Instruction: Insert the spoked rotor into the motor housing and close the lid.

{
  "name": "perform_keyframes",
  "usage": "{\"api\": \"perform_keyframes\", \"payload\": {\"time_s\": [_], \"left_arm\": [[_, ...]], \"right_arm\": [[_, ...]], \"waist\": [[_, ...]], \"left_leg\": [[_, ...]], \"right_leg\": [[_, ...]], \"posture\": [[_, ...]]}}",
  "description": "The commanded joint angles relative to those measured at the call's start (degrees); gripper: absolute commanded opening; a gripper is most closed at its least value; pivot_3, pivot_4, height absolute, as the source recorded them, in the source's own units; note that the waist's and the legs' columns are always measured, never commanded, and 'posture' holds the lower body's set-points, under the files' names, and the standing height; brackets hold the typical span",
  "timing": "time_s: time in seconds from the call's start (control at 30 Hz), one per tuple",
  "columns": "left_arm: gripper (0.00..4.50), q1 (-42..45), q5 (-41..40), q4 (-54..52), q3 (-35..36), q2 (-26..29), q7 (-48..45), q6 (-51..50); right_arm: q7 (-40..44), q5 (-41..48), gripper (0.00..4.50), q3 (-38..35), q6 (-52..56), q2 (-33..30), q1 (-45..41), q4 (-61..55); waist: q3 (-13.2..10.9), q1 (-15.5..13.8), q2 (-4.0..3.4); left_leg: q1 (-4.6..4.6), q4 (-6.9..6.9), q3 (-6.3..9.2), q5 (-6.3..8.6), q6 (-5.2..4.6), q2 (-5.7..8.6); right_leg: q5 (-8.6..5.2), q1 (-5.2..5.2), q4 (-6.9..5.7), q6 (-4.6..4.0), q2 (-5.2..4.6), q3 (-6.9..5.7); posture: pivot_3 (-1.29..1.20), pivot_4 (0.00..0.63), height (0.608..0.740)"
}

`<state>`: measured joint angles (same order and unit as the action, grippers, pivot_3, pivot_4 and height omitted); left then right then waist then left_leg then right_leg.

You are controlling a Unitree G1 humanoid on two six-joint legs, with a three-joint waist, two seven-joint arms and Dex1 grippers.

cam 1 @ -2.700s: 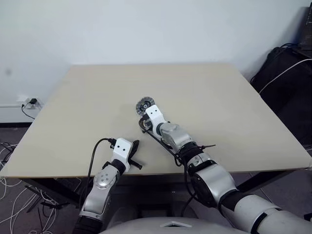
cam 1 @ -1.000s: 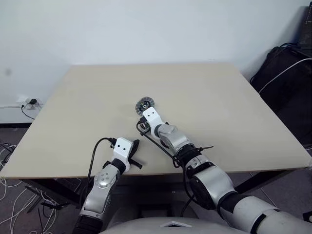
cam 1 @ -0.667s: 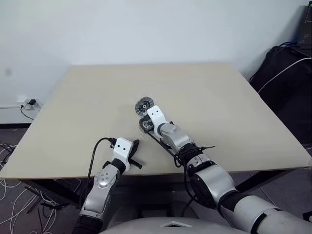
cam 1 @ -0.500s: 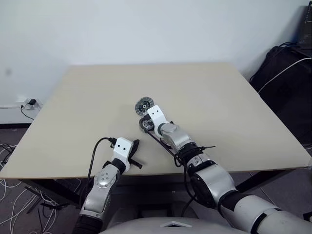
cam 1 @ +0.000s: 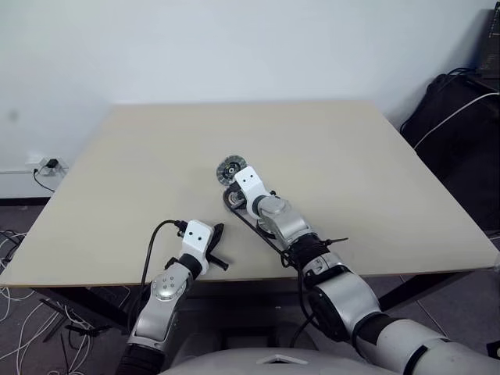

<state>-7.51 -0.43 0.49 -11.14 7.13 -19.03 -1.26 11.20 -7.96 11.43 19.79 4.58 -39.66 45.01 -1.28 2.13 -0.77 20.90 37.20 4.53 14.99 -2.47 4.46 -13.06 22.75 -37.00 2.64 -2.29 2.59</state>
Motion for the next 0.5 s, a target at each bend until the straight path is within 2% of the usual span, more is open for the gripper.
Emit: {"api": "perform_keyframes", "payload": {"time_s": [0.03,0.5], "left_arm": [[0.0,0.8,-0.2,-1.1,0.0,0.1,-0.1,0.1],[0.0,-0.3,-0.3,-1.7,0.6,-0.1,0.8,0.0]], "right_arm": [[-1.7,-1.0,0.03,0.5,-2.1,0.6,-2.3,0.9],[-1.1,-2.0,0.03,0.9,-7.0,1.8,-5.0,9.1]], "waist": [[0.0,0.0,0.0],[0.0,0.1,0.0]], "left_leg": [[0.0,0.0,0.0,0.0,0.0,0.0],[-0.01,-0.05,0.01,-0.01,0.0,0.0]], "right_leg": [[0.0,0.0,0.0,0.0,0.0,0.0],[-0.01,0.01,0.0,-0.02,0.01,0.0]], "posture": [[0.0,0.0,0.74],[0.0,0.0,0.74]]}}
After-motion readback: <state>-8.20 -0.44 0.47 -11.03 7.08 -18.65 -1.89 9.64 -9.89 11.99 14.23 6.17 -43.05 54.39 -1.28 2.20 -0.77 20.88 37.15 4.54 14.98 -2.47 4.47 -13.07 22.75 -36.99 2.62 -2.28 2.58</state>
